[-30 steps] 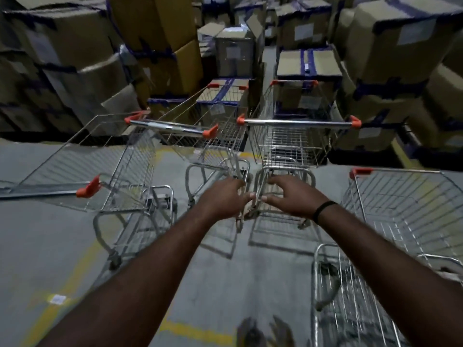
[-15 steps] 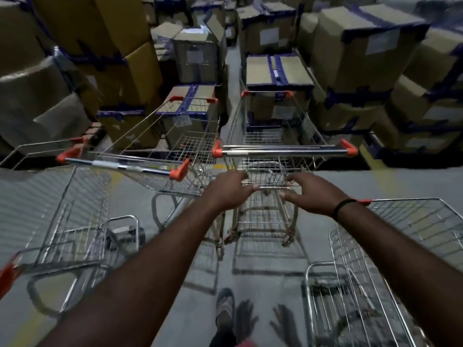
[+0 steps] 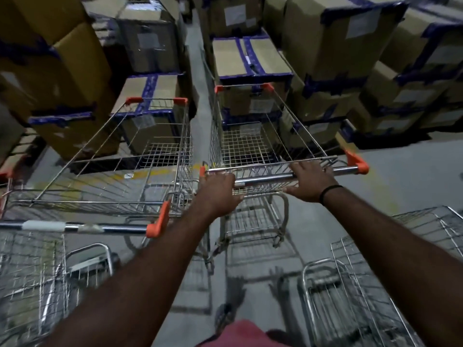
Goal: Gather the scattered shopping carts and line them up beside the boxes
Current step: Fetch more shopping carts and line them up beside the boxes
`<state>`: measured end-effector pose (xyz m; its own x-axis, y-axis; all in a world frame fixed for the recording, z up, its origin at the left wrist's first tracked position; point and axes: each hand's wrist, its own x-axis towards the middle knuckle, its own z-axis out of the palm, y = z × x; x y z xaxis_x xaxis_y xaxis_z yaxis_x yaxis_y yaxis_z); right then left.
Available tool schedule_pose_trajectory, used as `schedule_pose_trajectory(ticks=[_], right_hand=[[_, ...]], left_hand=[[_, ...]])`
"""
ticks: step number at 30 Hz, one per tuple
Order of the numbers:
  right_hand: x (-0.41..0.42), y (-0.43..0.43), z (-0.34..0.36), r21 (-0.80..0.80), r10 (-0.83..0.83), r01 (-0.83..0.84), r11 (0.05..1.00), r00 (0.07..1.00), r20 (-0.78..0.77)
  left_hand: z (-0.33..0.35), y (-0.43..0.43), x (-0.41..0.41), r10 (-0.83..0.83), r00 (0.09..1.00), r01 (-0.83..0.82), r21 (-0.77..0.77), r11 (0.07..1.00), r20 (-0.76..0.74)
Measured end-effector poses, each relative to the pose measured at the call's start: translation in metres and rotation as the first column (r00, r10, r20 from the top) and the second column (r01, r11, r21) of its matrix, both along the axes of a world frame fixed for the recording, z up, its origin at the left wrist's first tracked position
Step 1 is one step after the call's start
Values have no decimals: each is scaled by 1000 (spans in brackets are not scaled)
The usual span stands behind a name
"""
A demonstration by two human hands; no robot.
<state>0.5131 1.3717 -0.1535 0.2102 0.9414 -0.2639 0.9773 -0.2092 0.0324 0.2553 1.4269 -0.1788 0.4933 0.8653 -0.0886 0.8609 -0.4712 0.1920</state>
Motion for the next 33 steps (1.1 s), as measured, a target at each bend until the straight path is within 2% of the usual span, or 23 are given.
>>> schedule_pose_trajectory(ticks=[10,14,16,23,33], right_hand=[[8,2,-16,51,44,-48,998,996,78],[13,-20,-20,36,42,-46,998,993,106],[15,-32,-21,41,37,-41,998,995,94],[6,-64,-18,99,57,-64,993,995,78],[2,-105,-18,126,83,-87,988,996,41]], left_hand=[[3,-20,0,73,997,-72,-38,997,30],[7,-48,-12,23,985,-9,-86,996,171],[8,-60,-17,8,980,6,-71,997,197],[16,-80,-15,46,990,-38,-63,997,131],[5,-120,-18,106,984,-102,-36,994,146]])
